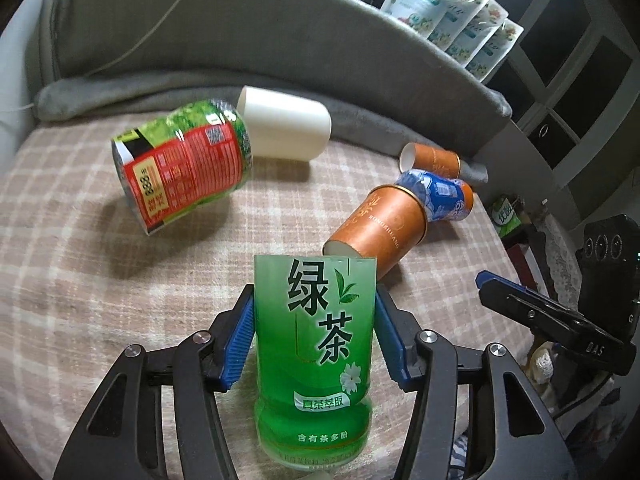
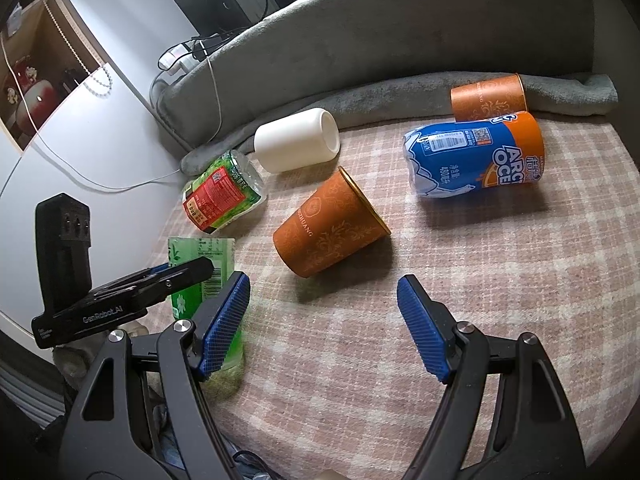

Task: Flip cup upright
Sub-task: 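Lift the bottle with the left tool and rotate it cap-up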

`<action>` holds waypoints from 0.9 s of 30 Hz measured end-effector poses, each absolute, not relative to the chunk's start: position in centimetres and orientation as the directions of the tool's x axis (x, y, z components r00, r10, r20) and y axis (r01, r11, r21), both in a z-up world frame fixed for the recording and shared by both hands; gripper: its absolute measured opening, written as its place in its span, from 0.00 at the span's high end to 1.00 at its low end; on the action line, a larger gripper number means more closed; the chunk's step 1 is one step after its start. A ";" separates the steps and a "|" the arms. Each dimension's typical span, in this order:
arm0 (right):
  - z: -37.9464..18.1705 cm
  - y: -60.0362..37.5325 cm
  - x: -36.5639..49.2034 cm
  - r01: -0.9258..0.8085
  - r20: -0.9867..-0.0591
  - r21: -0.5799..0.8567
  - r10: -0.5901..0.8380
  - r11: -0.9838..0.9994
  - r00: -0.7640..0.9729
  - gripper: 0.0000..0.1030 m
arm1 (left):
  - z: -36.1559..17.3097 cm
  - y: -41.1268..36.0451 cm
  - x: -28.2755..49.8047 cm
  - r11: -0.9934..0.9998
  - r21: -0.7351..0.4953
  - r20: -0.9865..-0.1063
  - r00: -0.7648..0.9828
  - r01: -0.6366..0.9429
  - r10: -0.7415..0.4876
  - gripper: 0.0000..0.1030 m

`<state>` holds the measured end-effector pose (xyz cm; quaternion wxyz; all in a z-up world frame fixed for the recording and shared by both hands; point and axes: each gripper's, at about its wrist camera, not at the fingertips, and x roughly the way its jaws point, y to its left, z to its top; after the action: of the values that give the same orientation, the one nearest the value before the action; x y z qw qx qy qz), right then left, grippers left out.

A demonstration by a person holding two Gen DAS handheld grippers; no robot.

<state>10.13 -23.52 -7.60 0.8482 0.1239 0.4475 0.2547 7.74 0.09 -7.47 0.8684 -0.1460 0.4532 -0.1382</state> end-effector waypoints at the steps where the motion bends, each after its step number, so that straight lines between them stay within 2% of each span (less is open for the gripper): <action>1: -7.6 -23.5 10.1 -0.322 -0.696 0.437 0.543 0.840 0.471 0.24 | -7.3 0.0 7.6 0.921 -0.375 -0.744 0.558 0.109 -0.368 0.47; 13: -7.3 -23.3 10.0 -0.324 -0.695 0.432 0.539 0.842 0.476 0.24 | -6.8 0.3 8.4 0.920 -0.374 -0.661 0.663 0.117 -0.353 0.47; 18: -7.3 -23.3 10.1 -0.321 -0.694 0.433 0.538 0.843 0.478 0.24 | -6.8 0.1 9.1 0.940 -0.322 -0.629 0.717 0.113 -0.302 0.47; 24: -7.5 -23.4 10.3 -0.316 -0.692 0.439 0.541 0.841 0.478 0.24 | -6.8 -1.0 9.1 0.973 -0.198 -0.575 0.790 0.117 -0.212 0.47; 27: -7.5 -23.5 10.4 -0.317 -0.692 0.439 0.541 0.841 0.478 0.24 | -7.2 -1.2 9.0 0.976 -0.178 -0.577 0.790 0.123 -0.205 0.47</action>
<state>10.37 -23.48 -7.49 0.8503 0.1264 0.4442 0.2522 9.00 -1.19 -7.20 0.9439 -0.0654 0.3119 -0.0869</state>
